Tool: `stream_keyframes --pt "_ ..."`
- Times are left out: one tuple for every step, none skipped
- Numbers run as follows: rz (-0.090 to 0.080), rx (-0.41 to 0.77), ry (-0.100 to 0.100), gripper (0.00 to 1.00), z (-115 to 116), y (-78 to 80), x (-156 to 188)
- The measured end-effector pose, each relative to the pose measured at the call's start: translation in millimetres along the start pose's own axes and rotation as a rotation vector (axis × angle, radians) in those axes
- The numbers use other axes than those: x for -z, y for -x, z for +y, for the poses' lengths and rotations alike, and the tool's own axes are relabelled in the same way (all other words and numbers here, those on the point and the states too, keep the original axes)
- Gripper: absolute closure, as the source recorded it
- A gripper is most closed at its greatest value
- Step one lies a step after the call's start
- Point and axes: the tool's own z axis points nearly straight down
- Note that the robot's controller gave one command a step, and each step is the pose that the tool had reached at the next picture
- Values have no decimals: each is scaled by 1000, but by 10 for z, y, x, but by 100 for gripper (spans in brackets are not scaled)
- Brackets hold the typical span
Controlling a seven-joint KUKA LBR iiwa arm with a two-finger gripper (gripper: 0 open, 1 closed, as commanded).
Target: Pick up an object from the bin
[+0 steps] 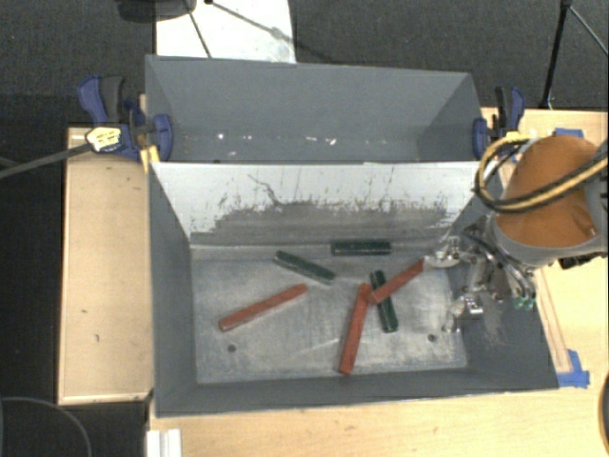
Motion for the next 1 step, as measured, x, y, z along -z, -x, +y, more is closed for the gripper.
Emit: stream_keyframes --pt "8 -47 3 0 99 55 -271"
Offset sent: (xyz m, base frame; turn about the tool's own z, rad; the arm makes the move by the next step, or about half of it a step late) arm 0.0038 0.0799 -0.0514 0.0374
